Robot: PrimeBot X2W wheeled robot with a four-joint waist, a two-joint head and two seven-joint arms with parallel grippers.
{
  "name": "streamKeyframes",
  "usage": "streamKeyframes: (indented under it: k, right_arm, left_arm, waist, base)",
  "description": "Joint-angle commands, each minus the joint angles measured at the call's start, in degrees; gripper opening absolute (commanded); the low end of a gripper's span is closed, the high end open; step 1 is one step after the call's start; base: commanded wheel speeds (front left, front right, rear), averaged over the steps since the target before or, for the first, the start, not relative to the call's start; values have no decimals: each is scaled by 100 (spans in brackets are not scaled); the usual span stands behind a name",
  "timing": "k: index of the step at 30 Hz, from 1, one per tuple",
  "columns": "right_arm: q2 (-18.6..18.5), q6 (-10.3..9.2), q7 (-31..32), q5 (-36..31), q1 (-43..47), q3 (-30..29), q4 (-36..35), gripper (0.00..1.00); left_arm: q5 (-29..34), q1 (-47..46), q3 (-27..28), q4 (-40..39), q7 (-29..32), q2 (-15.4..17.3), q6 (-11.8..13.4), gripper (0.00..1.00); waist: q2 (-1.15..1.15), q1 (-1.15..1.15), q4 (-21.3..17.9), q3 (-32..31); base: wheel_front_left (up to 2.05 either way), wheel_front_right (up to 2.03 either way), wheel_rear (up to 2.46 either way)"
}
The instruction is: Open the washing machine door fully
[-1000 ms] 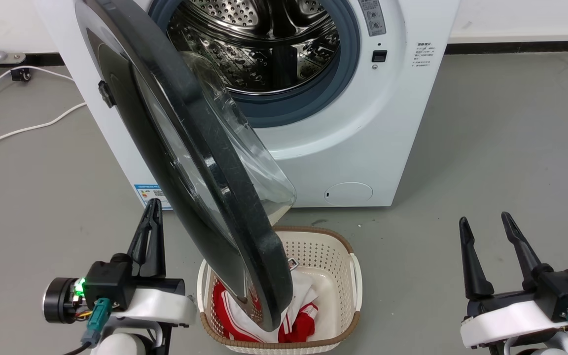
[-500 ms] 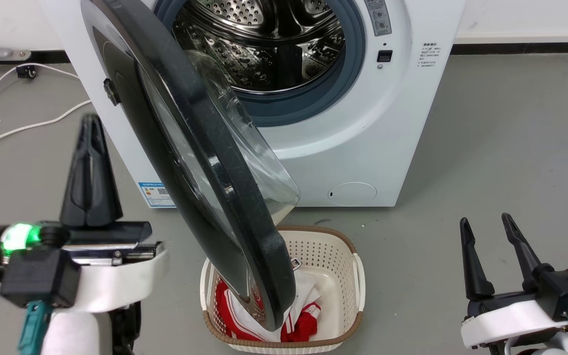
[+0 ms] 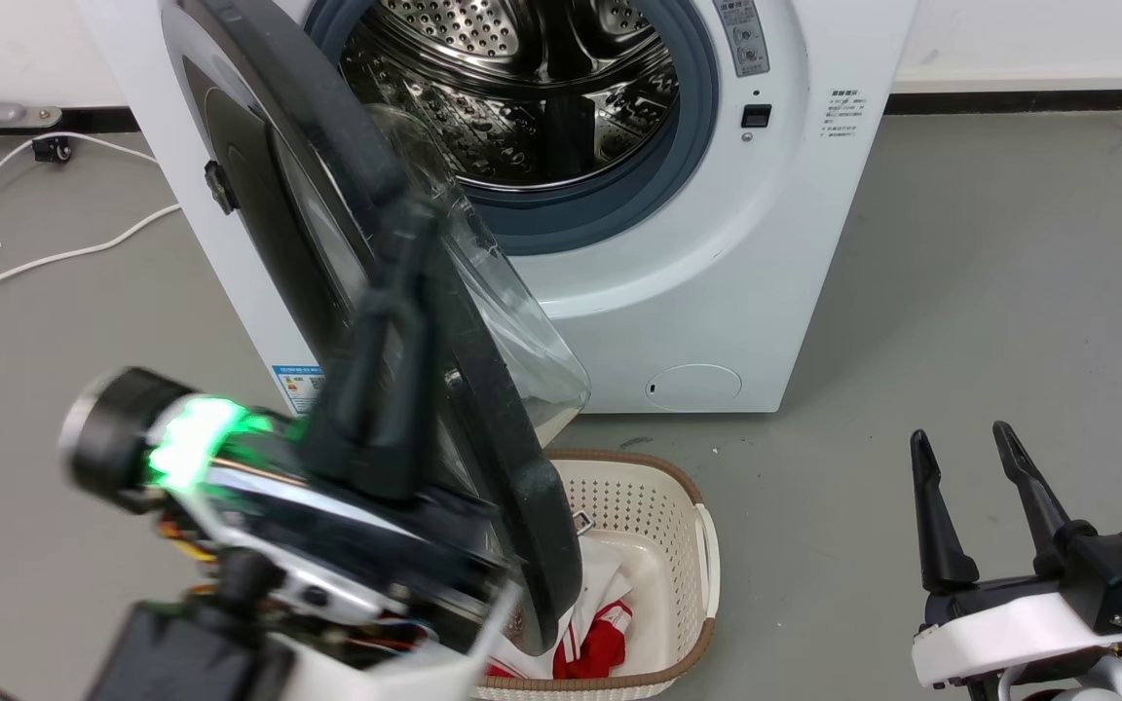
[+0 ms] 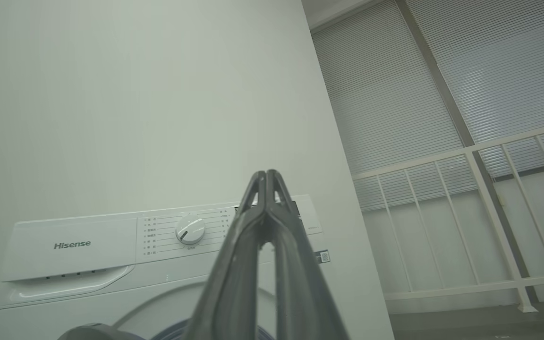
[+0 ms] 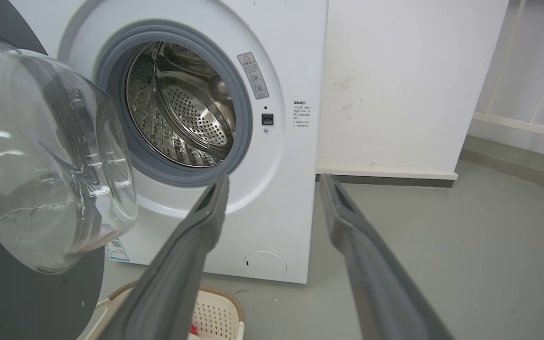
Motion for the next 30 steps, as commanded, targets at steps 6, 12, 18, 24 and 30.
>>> streamKeyframes:
  k: [6,12,18,24,30]
  right_arm:
    - [20,-4,33,15,41,5,-4,100]
    - [20,-4,54,33,59,51,13,100]
    - [20,-4,68,50,86,74,16,100]
    - [20,-4,84,103,14,118,41,100]
    - [20,-4,86,115,-58,143,84,100]
  left_arm:
    - [-679,315,-1179,345,721,-36,-203,0]
    - [-1181,831,-1681,887,1683,93,-218,0]
    - [-1262,1131,-1837,1417,2139,186,-128,0]
    - [-1012,867,-1758,2044,1716,86,127,0]
    - [-938,554,-1672,2629,1347,-28,423,0]
  waist:
    - [0,0,24,-6]
    - [0,0,17,-20]
    - [0,0,26,-2]
    - [0,0,20,60]
    - [0,0,-45,130]
  base:
    - [0,0,0]
    - [0,0,0]
    - [0,0,0]
    - [0,0,0]
    - [0,0,0]
